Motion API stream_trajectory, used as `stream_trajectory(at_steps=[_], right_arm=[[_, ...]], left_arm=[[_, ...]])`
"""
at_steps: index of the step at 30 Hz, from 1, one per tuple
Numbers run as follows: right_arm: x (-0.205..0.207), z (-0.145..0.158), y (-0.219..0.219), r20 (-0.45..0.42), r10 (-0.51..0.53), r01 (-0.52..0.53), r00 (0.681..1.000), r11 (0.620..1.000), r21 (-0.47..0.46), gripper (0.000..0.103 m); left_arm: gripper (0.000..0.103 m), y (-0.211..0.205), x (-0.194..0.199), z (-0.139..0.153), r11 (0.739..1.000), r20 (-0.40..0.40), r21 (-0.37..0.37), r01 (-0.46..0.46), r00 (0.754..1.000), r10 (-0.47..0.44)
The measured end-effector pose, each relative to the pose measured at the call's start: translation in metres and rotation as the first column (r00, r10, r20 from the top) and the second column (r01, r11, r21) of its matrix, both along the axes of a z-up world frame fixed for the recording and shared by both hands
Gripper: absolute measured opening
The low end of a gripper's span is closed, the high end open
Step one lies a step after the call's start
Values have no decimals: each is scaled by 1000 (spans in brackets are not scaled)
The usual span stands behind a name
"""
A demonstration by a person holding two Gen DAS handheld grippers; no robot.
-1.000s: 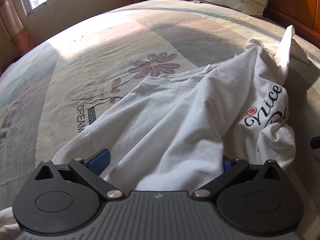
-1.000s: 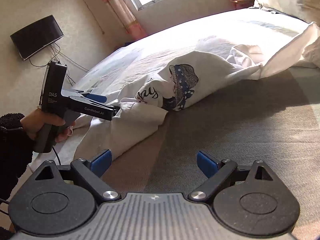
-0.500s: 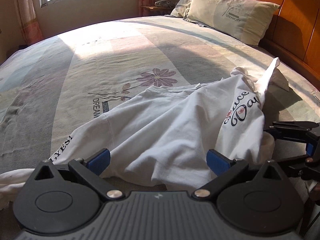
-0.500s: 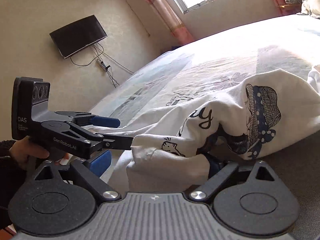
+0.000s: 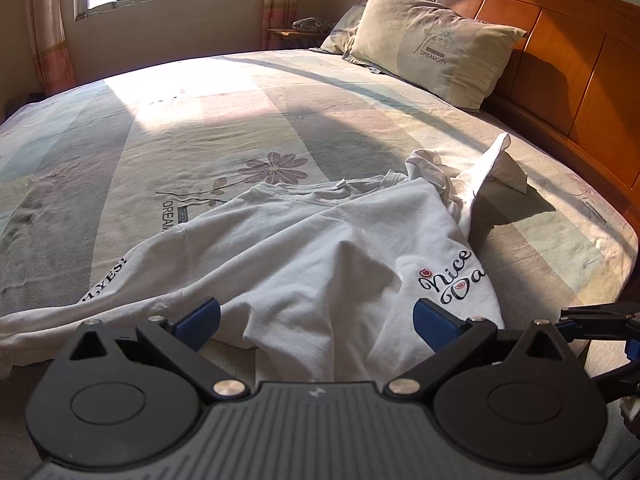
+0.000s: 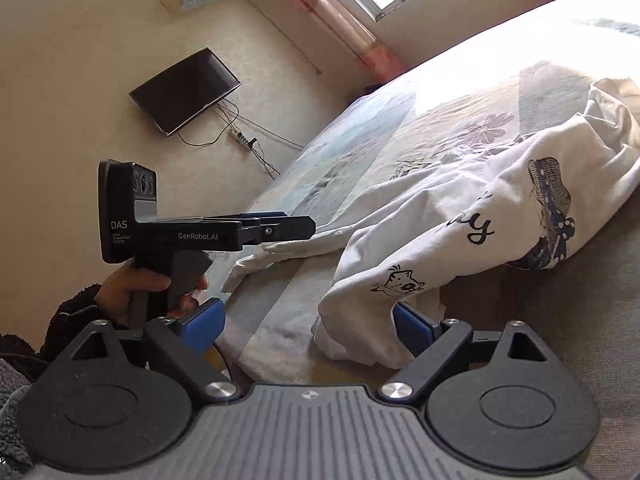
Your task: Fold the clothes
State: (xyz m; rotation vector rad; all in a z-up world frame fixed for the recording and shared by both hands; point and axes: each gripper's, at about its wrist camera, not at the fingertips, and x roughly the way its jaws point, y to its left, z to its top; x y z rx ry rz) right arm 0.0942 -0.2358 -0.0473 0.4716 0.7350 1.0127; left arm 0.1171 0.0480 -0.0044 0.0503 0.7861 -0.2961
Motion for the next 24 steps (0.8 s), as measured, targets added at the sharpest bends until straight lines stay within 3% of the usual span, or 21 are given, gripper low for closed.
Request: stream_trajectory(at_steps=[5,7,10,13,17,24], right_arm=[[-17,-17,-36,-41,-164,164,986,986,-7,94],[-20,-23,-48,-58,-216,216,975,976,-4,94],[-21,-33,-59,-83,-269,270,960,963,1,95],[-18,-38,-67,-97,-305,306,947,952,-8,95],[-14,-43,-76,-106,-329,328,938,944,-25,95],[-5,-59,-76,-138,-321,318,937,947,-44,96]], left_arm=[[102,-56,-1,-13,989,-33,65,129,991,-127],[102,-86,-4,-21,973,-36,128,189,982,-186],[102,-130,-9,-37,922,-17,288,259,964,-265],[102,-162,-8,-57,852,-21,432,295,948,-318],[102,-168,4,-66,796,-28,527,299,942,-335],[103,-111,51,-49,817,58,544,189,963,-262]])
